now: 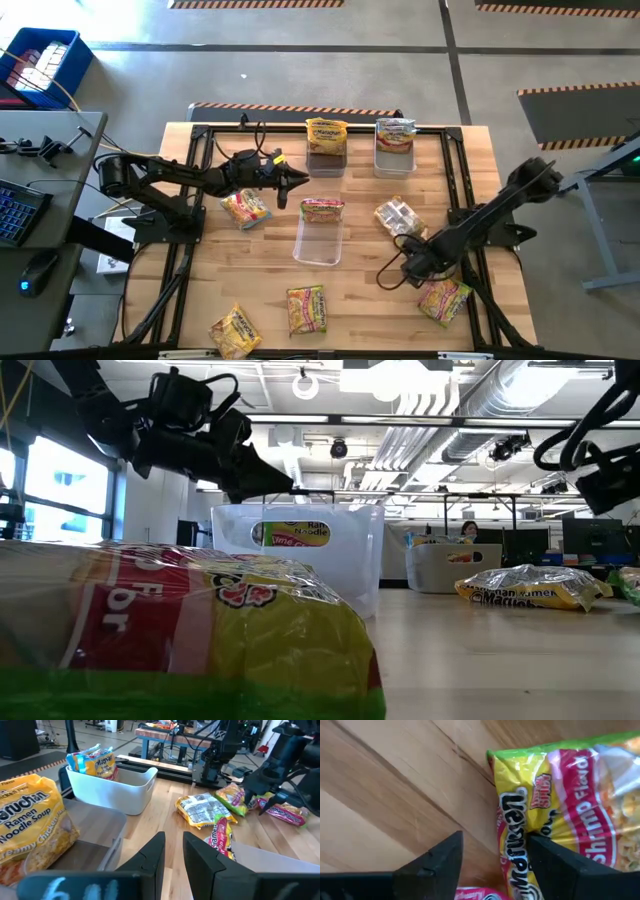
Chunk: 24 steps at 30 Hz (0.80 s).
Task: Sort Maruchan noodles
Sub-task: Put the green noodle pack into the transparent bin
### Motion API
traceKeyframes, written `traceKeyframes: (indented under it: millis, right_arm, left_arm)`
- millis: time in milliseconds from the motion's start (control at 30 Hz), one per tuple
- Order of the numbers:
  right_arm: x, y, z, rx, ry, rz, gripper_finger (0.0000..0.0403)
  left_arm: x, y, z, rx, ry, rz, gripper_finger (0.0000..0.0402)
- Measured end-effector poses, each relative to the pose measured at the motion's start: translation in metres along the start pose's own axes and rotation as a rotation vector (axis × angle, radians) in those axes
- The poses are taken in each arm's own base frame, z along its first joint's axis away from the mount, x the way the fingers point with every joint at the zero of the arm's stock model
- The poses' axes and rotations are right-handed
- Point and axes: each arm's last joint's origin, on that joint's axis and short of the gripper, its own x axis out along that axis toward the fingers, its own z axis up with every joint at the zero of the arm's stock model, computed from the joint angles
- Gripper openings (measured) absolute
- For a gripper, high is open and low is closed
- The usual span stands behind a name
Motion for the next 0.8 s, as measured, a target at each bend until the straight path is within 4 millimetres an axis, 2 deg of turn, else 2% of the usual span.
traceKeyframes:
  millis: [133, 333, 633, 800]
  right_arm:
    - [-0.001, 0.005, 0.001, -0.044, -0.010, -0.040, 0.0150]
    - [-0.017, 0.015, 0.008, -0.094, -0.144, -0.046, 0.0016]
    - [-0.038, 0.033, 0.039, -0.067, -0.258, 0.117, 0.0003]
    - [-0.064, 0.035, 0.053, -0.082, -0.174, 0.132, 0.0028]
  left_arm:
    - [0.000, -0.002, 0.000, -0.002, 0.000, -0.006, 0.0058]
    - [0.001, -0.003, 0.000, -0.005, -0.001, -0.011, 0.0058]
    - [0.001, -0.003, 0.000, -0.009, 0.000, -0.010, 0.0058]
    - [0.001, -0.003, 0.000, -0.009, 0.000, -0.011, 0.0058]
